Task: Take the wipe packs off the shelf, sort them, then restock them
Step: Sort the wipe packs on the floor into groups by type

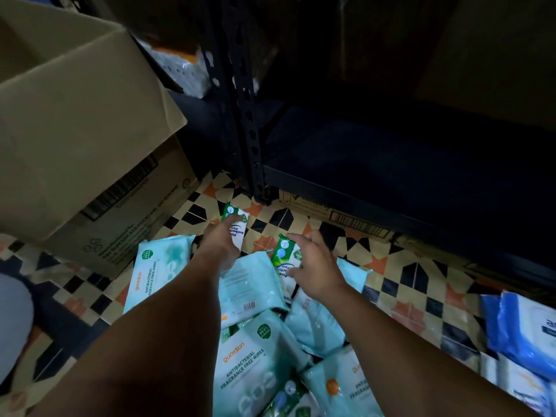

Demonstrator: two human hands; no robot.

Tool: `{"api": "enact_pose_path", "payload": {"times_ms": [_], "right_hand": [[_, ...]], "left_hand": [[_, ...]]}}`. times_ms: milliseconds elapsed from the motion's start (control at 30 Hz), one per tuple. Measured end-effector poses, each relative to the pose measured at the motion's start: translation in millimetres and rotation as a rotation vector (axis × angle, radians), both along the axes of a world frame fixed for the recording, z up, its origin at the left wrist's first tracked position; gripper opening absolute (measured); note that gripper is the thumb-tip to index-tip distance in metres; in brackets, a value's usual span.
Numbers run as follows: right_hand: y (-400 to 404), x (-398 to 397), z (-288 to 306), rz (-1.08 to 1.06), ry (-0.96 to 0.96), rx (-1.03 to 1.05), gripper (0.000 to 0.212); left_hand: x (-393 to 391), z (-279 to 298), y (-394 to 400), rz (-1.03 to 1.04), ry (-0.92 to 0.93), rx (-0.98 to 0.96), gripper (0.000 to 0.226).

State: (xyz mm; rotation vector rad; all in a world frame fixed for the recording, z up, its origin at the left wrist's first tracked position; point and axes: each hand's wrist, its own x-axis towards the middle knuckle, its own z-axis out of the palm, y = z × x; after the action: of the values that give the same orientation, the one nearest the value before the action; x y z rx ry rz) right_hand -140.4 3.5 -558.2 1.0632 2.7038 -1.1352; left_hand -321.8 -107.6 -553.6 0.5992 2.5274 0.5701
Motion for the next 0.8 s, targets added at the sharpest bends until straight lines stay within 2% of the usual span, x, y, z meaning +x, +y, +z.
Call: {"api": "enact_pose_path", "payload": {"times_ms": [133,267,367,467,633,700,800], "right_hand": [[1,8,8,-0.020,0.091,-0.040,0.076],[-3,17,26,-0.057,0.166,-0.007,0.074],[-6,26,41,-0.070,0.223,0.018,0.072],[-6,44,59,-0.089,0.225,0.063,0.071],[-7,84,91,-0.133,0.205,0.105,0.072],[-9,102,101,-0.167,0.200,0.088,0.074],[-12,130,114,-0.214,0.170,0.005,0.074]], "left_hand": [[2,10,-7,-0.015,0.031,0.049,0.068],[14,28,-14,-0.032,0.157,0.047,0.033],[24,40,-21,-0.029,0.209,0.121,0.038],[35,65,-28,-0.052,0.346,0.171,0.027],[51,121,-31,-0.070,0.558,0.449,0.029],[67,145,-29,-0.133,0.544,0.486,0.024],[99,166,-31,-0.200,0.427,0.499,0.015]]}}
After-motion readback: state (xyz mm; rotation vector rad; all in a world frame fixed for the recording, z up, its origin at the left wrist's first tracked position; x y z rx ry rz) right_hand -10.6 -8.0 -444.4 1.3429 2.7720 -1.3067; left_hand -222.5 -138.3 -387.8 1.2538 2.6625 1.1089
